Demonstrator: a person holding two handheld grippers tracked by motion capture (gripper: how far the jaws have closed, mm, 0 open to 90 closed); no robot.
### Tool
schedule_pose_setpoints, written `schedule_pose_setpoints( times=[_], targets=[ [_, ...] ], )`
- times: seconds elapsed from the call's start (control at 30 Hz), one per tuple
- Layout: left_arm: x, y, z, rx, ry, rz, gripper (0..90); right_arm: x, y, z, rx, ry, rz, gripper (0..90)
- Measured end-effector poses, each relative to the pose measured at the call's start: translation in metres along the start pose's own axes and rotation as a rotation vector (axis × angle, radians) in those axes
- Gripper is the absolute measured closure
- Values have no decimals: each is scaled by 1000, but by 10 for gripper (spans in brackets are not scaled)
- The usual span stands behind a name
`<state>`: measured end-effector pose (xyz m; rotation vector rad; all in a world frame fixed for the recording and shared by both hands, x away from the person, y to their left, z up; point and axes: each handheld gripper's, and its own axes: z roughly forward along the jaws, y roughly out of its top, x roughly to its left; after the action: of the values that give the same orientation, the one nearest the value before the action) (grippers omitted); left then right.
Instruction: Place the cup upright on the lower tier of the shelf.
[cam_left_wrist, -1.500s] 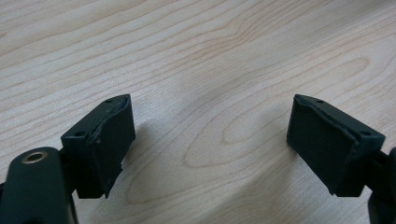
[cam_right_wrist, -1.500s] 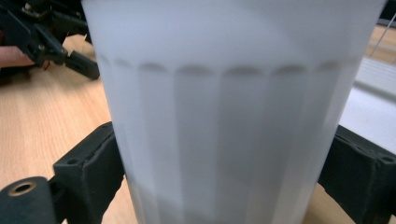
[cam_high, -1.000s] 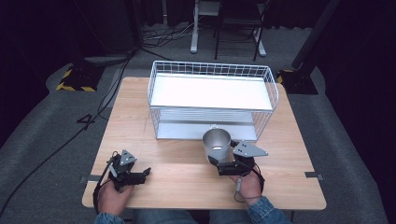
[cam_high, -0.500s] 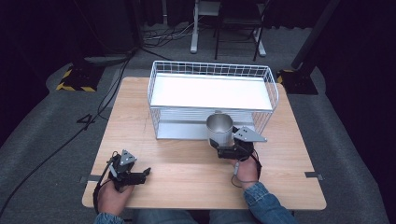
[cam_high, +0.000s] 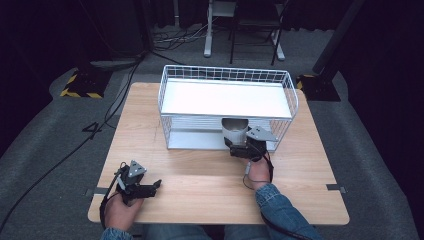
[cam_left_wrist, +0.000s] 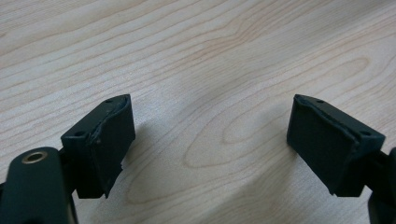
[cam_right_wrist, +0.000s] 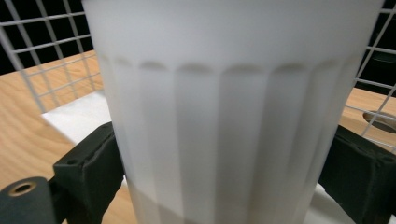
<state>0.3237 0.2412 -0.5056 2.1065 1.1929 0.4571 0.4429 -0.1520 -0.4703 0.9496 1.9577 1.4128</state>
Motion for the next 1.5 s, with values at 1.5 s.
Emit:
schedule_pose_setpoints(
  times=[1.5],
  targets=[
    [0,0,0,0,1,0,157,-13,-13,38,78,-81,50,85]
  ],
)
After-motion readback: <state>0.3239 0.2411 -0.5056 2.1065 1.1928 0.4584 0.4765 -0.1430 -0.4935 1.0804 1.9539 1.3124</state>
